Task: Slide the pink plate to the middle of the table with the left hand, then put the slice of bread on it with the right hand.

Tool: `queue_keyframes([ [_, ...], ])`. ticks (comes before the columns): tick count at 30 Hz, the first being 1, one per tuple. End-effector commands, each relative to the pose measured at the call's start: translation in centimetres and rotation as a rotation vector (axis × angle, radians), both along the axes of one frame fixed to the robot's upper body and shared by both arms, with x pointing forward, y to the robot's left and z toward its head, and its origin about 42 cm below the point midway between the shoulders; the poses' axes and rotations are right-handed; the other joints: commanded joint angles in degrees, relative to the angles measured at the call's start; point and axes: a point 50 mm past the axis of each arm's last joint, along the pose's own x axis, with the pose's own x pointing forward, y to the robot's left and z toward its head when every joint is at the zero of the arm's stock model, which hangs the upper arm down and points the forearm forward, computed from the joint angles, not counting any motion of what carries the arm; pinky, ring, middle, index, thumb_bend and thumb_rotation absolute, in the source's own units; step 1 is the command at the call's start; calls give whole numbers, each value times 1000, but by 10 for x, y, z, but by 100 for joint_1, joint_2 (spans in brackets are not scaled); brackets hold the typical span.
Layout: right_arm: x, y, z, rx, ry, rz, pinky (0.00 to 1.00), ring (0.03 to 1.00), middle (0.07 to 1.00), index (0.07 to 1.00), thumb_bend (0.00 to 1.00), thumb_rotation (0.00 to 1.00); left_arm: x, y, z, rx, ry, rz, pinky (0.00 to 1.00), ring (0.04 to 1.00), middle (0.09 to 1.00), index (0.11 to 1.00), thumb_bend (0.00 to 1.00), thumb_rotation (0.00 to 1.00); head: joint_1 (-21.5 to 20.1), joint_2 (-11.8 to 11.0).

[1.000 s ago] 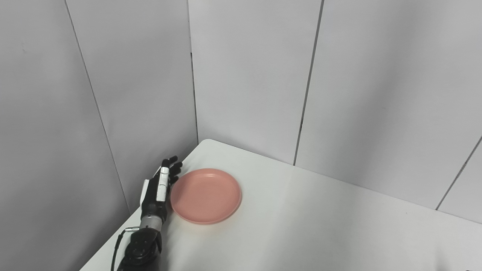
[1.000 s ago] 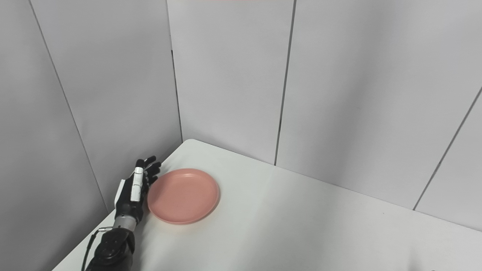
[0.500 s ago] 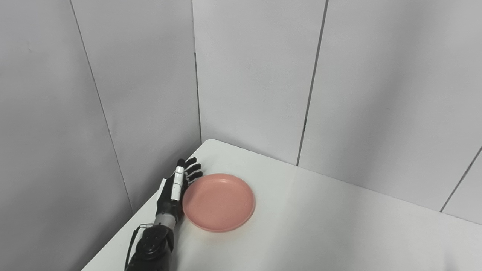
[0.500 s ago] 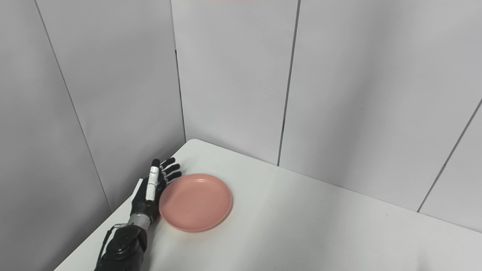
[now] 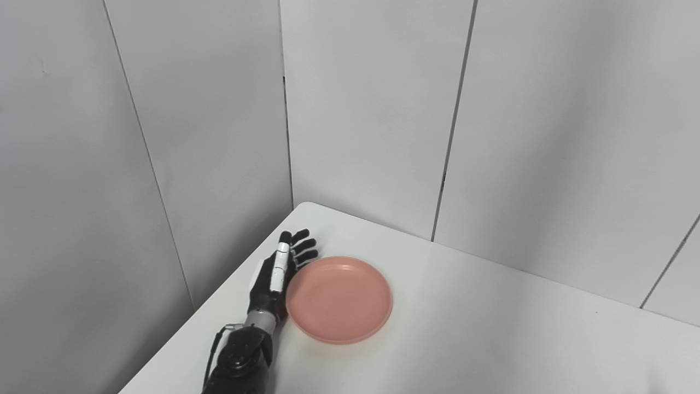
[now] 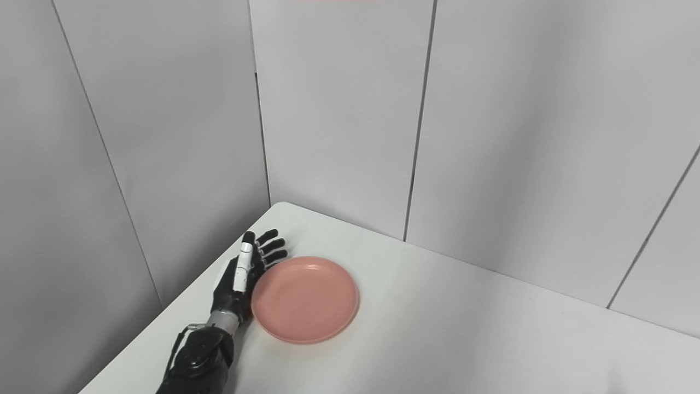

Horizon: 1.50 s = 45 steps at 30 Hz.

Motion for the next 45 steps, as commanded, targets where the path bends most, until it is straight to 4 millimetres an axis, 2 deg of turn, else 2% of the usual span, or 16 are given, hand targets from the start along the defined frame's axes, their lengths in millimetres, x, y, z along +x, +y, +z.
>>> queue_keyframes([
  [1, -21, -7, -25, 4, 88, -30, 1000, 1000, 1000, 1000, 715, 789, 7, -12, 4, -4, -13, -34, 747, 784, 798, 772, 868, 989, 2, 1],
  [6, -20, -6, -26, 0, 83, -33, 1000, 1000, 1000, 1000, 695, 784, 12, -32, 0, -2, 20, -103, 762, 796, 814, 793, 873, 963, -122, 75],
  [11, -20, 0, -26, -18, 71, -45, 1000, 1000, 1000, 1000, 684, 800, 12, -47, -2, -17, 36, -145, 771, 808, 815, 796, 891, 930, -563, 285],
  [12, -20, 1, -26, -17, 70, -46, 1000, 1000, 1000, 1000, 690, 801, 11, -48, -1, -16, 38, -155, 772, 805, 812, 795, 891, 935, -822, 405],
  [14, -20, 4, -26, -20, 65, -43, 1000, 1000, 1000, 1000, 696, 805, 10, -52, -2, -8, 45, -169, 766, 792, 802, 788, 891, 945, -1086, 488],
  [15, -20, 6, -26, -24, 62, -42, 1000, 1000, 1000, 1000, 703, 819, 10, -54, -3, -4, 49, -175, 759, 785, 797, 781, 888, 948, -1086, 488],
  [19, -19, 19, -21, -18, 71, -16, 1000, 1000, 1000, 1000, 737, 834, 7, -61, -4, -8, 61, -222, 758, 778, 795, 778, 874, 953, -1725, 714],
  [22, -18, 25, -17, -35, 61, -22, 1000, 1000, 1000, 1000, 759, 840, 5, -63, -1, -18, 67, -255, 760, 784, 799, 777, 878, 955, -2014, 840],
  [23, -18, 27, -15, -42, 52, -15, 1000, 1000, 1000, 1000, 759, 839, 3, -65, 2, -14, 70, -271, 760, 785, 800, 777, 880, 959, -2227, 931],
  [24, -17, 29, -13, -46, 47, -10, 1000, 1000, 1000, 1000, 755, 835, 2, -67, 3, -12, 72, -282, 761, 787, 803, 778, 884, 967, -2227, 931],
  [25, -17, 32, -11, -52, 35, -3, 1000, 1000, 1000, 1000, 754, 834, 1, -69, 7, -11, 72, -295, 761, 787, 803, 778, 884, 968, -2449, 1076],
  [26, -17, 34, -9, -56, 28, 1, 1000, 1000, 1000, 1000, 744, 833, 0, -71, 9, -10, 74, -304, 762, 788, 803, 778, 883, 971, -2449, 1076],
  [27, -18, 38, -5, -66, 14, 3, 1000, 1000, 1000, 1000, 737, 832, -2, -72, 13, -21, 73, -313, 763, 789, 802, 777, 882, 973, -2796, 1260],
  [31, -20, 55, 7, -88, -10, -1, 998, 985, 1000, 1000, 714, 805, -11, -80, 23, -57, 82, -361, 772, 797, 809, 784, 865, 970, -3278, 1440],
  [37, -16, 73, 13, -108, -26, -19, 988, 976, 999, 1000, 660, 781, -19, -98, 28, -136, 99, -466, 795, 819, 824, 806, 829, 1000, -3629, 1577],
  [45, -9, 79, 13, -114, -27, -33, 974, 965, 991, 993, 657, 802, -31, -131, 1, -159, 118, -511, 756, 813, 826, 801, 820, 979, -3761, 1656],
])
